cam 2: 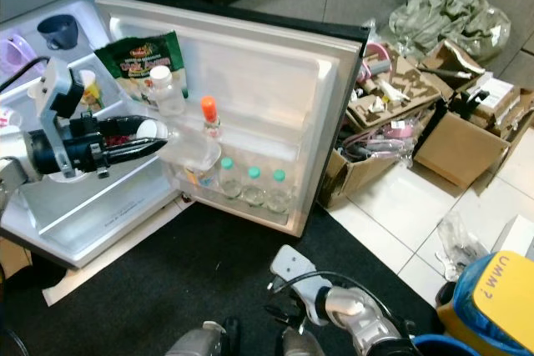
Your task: Restocking fridge
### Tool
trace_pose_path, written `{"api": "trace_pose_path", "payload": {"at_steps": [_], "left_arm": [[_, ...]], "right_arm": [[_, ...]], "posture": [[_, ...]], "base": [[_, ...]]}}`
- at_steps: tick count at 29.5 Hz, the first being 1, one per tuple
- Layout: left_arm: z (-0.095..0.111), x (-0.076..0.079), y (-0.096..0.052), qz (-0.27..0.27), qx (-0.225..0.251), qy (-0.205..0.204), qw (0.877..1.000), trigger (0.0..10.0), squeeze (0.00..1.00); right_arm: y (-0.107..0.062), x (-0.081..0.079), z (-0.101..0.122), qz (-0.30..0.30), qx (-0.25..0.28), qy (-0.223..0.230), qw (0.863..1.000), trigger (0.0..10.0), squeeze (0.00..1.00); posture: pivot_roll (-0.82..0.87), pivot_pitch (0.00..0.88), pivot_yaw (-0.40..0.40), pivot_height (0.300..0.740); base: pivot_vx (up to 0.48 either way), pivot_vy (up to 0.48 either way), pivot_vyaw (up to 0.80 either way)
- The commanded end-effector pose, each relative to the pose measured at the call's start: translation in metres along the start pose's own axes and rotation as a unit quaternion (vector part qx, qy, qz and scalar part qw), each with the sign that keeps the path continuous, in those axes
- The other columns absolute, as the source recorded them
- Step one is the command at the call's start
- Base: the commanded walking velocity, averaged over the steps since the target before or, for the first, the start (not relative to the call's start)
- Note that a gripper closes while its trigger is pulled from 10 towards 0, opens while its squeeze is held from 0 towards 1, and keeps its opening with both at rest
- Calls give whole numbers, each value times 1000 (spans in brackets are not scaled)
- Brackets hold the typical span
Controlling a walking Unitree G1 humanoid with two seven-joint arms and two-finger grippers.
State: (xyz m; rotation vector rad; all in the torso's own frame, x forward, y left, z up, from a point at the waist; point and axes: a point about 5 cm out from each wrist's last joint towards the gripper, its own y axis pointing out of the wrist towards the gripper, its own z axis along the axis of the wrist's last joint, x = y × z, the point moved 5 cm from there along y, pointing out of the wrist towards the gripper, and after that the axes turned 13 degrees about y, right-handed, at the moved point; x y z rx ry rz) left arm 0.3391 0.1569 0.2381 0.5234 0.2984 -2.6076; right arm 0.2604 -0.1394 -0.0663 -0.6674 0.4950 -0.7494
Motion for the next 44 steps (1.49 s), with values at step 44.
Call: {"api": "trace_pose_path", "payload": {"at_steps": [44], "left_arm": [[3, -75, 71, 220, -62, 125, 965, 10000, 0]], "right_arm": [[6, -6, -27, -45, 48, 157, 985, 10000, 0]], "posture": [[-72, 173, 154, 740]], "base": [[0, 0, -313]]}}
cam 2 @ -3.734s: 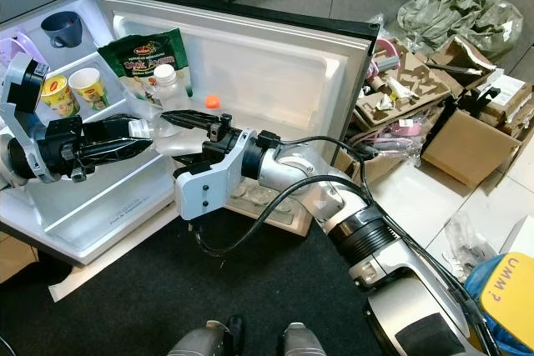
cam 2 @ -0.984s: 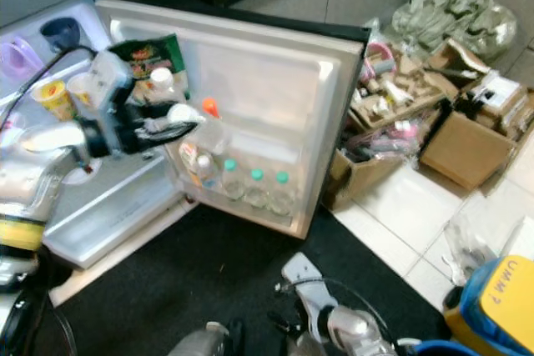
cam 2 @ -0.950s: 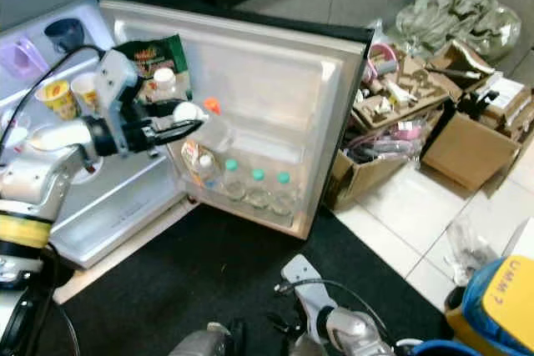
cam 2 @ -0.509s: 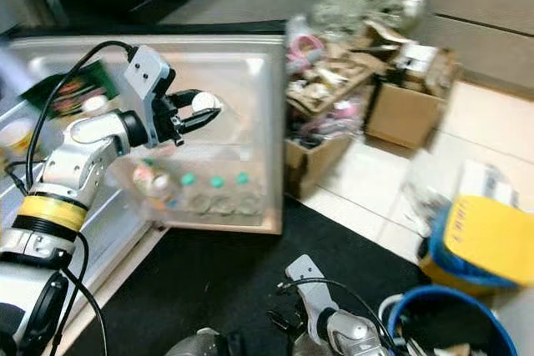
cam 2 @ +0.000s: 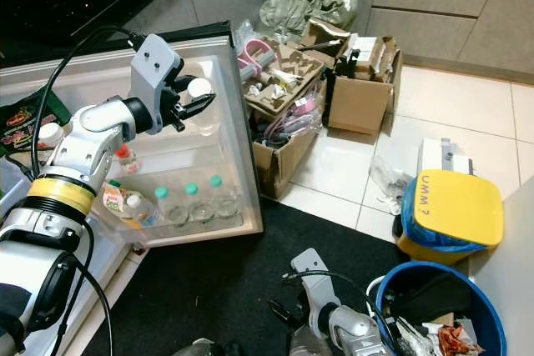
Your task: Restocking fridge
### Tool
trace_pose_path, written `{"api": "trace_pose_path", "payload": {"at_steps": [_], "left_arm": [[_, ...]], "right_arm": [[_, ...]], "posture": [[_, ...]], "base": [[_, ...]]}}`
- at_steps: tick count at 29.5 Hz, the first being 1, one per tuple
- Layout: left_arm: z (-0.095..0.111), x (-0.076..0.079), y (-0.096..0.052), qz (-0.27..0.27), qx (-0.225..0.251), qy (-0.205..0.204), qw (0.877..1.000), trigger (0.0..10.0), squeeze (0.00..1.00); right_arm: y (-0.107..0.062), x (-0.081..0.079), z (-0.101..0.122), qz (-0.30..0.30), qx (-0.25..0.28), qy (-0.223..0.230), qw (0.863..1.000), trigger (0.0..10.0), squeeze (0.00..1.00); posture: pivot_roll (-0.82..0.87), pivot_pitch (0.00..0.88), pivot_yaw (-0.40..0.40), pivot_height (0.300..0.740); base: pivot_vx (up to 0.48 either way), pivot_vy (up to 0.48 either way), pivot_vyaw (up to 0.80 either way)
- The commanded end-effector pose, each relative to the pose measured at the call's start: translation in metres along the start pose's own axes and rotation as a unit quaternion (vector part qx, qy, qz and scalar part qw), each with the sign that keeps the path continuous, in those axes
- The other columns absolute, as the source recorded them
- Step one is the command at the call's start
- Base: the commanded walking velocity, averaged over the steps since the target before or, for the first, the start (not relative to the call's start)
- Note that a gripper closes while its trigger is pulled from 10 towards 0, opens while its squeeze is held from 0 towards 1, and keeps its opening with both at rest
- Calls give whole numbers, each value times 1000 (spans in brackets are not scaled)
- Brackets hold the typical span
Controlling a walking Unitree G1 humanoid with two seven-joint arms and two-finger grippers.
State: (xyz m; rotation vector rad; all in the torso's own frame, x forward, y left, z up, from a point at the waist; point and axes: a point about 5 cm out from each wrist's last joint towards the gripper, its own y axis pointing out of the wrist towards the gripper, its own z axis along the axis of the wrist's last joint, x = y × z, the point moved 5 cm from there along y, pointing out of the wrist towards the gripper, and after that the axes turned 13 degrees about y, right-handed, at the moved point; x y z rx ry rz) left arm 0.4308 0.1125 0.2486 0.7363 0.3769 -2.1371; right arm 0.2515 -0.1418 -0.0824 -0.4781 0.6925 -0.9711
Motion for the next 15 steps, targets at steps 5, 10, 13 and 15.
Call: {"api": "trace_pose_path", "payload": {"at_steps": [5, 10, 13, 15], "left_arm": [[1, -28, -7, 48, -14, 23, 998, 10000, 0], [-22, -25, -8, 55, -53, -2, 997, 10000, 0], [-29, -21, -8, 56, -58, -29, 996, 10000, 0], [-34, -18, -7, 57, -65, -40, 995, 10000, 0]], "right_arm": [[-3, 1, -9, 0, -5, 9, 1000, 10000, 0], [-4, 5, -6, -6, 3, 15, 1000, 10000, 0], [-5, 5, -5, -6, 6, 17, 1000, 10000, 0], [-5, 6, -5, -7, 7, 19, 1000, 10000, 0]], "posture": [[-73, 179, 158, 740], [-77, 196, 168, 740], [-77, 197, 168, 740], [-81, 205, 171, 740]], "base": [[0, 0, 0], [0, 0, 0], [0, 0, 0], [0, 0, 0]]}}
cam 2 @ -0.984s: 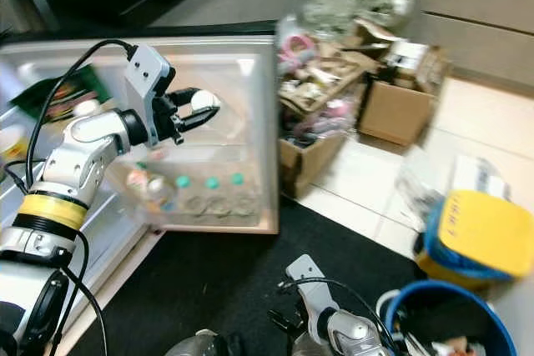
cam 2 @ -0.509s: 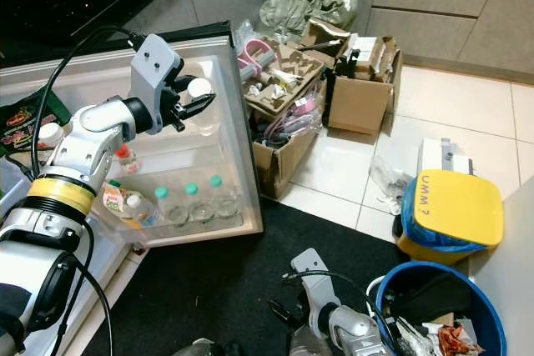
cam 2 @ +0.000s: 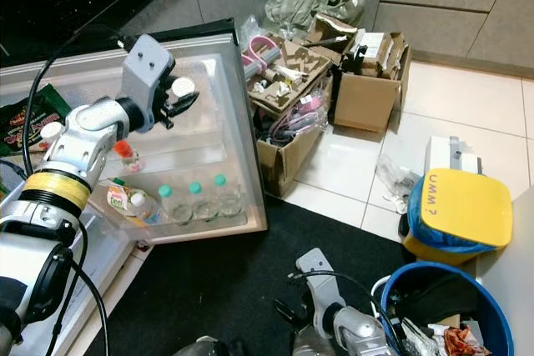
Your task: Restocking fridge
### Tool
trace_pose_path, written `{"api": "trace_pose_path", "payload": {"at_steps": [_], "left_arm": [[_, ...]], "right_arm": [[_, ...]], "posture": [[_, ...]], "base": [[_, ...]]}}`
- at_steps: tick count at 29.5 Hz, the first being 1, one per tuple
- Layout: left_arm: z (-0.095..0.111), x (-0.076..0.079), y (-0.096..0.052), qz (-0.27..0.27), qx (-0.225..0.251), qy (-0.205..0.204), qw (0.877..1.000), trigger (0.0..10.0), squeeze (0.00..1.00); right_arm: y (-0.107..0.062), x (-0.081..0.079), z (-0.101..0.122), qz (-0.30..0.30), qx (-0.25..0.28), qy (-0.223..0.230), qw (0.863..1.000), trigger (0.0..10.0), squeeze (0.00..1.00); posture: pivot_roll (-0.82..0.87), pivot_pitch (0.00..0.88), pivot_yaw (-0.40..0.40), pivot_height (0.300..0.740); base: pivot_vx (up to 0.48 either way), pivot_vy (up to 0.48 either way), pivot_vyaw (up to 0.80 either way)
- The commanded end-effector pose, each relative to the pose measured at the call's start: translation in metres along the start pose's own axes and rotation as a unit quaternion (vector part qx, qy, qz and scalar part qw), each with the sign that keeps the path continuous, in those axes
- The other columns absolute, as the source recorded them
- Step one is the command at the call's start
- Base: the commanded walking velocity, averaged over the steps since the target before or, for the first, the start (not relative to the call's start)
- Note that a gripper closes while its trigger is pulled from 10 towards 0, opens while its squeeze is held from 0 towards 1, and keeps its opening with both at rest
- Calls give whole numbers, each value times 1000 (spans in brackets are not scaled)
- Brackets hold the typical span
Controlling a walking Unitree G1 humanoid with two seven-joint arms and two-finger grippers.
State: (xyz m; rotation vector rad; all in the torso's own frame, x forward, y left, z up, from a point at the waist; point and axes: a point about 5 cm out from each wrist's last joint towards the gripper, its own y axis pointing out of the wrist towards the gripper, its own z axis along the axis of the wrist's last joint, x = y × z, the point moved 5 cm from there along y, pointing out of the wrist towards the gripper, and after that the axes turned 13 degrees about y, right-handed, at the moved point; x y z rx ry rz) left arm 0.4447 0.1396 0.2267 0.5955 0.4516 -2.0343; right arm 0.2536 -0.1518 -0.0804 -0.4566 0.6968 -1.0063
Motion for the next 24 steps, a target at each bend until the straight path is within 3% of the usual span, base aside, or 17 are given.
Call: {"api": "trace_pose_path", "payload": {"at_steps": [1, 9, 17, 24], "left_arm": [[-2, -5, 0, 16, 0, -23, 1000, 10000, 0], [-9, 11, 8, -2, -9, -58, 998, 10000, 0], [5, 32, 20, -42, 26, -93, 994, 10000, 0], [13, 38, 25, -50, 36, -99, 993, 10000, 0]], "right_arm": [[-1, -3, -8, 5, -3, 9, 1000, 10000, 0], [-3, -6, -17, 8, -2, 18, 1000, 10000, 0], [-5, -7, -21, 8, 2, 22, 1000, 10000, 0], [-7, -4, -21, 7, 2, 18, 1000, 10000, 0]], "posture": [[-83, 211, 175, 740], [-88, 249, 192, 740], [-104, 257, 199, 740], [-113, 243, 198, 740]], "base": [[0, 0, 0], [0, 0, 0], [0, 0, 0], [0, 0, 0]]}}
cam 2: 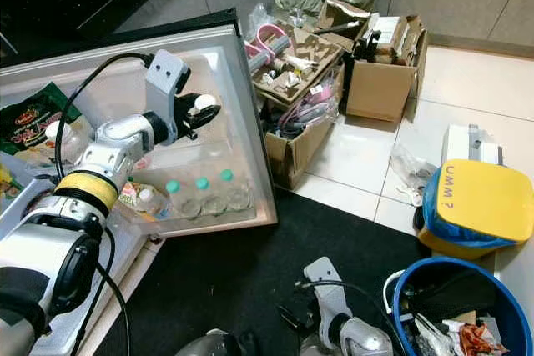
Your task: Restocking fridge
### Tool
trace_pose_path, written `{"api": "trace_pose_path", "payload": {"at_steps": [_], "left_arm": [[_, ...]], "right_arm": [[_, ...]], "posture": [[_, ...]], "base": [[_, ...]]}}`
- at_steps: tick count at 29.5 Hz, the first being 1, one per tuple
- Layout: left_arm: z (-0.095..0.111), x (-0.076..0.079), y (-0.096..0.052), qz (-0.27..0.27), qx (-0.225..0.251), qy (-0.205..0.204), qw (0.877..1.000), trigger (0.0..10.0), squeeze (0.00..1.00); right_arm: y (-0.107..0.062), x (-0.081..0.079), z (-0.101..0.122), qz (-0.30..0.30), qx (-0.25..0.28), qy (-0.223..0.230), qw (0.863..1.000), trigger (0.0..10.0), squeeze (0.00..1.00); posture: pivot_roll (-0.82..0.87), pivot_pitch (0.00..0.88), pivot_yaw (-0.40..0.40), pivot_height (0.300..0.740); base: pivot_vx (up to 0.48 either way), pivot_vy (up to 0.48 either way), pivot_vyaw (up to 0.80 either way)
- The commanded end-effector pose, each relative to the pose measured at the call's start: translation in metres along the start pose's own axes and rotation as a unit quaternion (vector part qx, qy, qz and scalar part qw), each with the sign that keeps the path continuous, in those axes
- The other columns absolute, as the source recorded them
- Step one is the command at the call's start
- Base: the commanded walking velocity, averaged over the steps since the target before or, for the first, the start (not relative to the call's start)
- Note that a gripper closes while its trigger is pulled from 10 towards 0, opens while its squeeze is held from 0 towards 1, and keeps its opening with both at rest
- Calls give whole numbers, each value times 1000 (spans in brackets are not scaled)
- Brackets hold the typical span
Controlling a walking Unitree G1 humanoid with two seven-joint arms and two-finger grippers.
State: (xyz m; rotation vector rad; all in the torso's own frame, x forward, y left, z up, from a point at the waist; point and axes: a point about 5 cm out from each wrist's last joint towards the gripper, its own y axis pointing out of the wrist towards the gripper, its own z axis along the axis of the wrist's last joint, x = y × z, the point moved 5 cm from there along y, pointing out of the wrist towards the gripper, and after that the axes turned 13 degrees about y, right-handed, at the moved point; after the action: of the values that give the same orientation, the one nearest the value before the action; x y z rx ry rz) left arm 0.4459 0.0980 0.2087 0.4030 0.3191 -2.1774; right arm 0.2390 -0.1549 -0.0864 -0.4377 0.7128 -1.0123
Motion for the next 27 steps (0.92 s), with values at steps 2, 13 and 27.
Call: {"api": "trace_pose_path", "payload": {"at_steps": [2, 13, 27], "left_arm": [[4, 2, 2, -4, 9, 2, 1000, 10000, 0], [7, -16, -5, 26, 10, 40, 999, 10000, 1000], [37, -33, -52, 25, 114, 65, 991, 10000, 1000]], "right_arm": [[0, -3, -5, 4, -2, 6, 1000, 10000, 0], [1, -2, -1, 1, 3, 7, 1000, 10000, 0], [-2, 8, -1, -16, -6, 25, 1000, 10000, 0]], "posture": [[-113, 243, 199, 740], [-109, 228, 194, 740], [-82, 184, 153, 740]], "base": [[0, 0, 0], [0, 0, 0], [0, 0, 0]]}}
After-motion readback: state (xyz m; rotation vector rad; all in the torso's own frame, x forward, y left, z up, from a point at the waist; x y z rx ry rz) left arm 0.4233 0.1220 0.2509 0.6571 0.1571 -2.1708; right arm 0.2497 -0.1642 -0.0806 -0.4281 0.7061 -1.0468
